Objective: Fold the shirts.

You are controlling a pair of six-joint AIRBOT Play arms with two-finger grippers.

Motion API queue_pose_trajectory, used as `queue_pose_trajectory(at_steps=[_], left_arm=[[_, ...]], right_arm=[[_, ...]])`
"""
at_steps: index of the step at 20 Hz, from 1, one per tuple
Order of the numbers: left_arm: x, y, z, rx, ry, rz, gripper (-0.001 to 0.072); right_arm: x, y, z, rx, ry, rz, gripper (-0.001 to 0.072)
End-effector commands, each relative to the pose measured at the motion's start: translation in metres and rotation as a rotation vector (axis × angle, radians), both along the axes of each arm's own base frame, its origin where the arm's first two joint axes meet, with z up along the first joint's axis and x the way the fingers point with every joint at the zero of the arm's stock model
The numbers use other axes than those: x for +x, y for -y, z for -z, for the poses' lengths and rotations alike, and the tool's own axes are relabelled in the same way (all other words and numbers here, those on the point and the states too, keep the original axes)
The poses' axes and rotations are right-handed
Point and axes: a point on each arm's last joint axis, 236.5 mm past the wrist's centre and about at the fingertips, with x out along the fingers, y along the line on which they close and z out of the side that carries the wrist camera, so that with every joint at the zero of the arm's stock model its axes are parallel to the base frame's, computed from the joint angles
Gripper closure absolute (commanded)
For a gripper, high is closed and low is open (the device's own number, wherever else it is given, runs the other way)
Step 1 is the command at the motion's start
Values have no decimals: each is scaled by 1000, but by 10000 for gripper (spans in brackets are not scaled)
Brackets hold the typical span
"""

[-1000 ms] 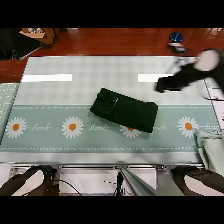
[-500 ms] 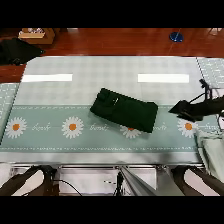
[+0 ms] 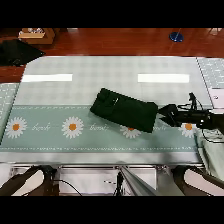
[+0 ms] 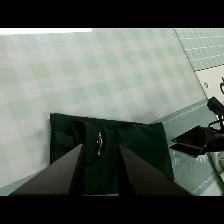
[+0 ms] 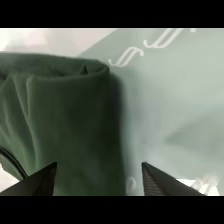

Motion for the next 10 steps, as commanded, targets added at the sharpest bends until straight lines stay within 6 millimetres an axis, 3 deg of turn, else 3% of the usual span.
queue_pose_trajectory(at_steps=[1, 2, 3, 4, 5, 7, 10], left_arm=[[0, 0, 0, -8, -11, -8, 430], [0, 0, 0, -13, -16, -11, 430], [0, 0, 0, -12, -16, -11, 430], [0, -1, 0, -13, -16, -12, 430], [0, -1, 0, -12, -16, -12, 430], [0, -1, 0, -12, -16, -12, 430], [0, -1, 0, -12, -16, -12, 430]], right_arm=[[1, -30, 13, 41, -19, -29, 121], [-3, -42, 19, 25, -26, -64, 127], [-3, -53, 24, 12, -25, -84, 259], [0, -60, 25, 6, -16, -85, 478], [5, -64, 20, 16, -1, -78, 645], [17, -70, -9, 57, 103, -136, 688], [33, -59, -92, 78, 282, -210, 688]])
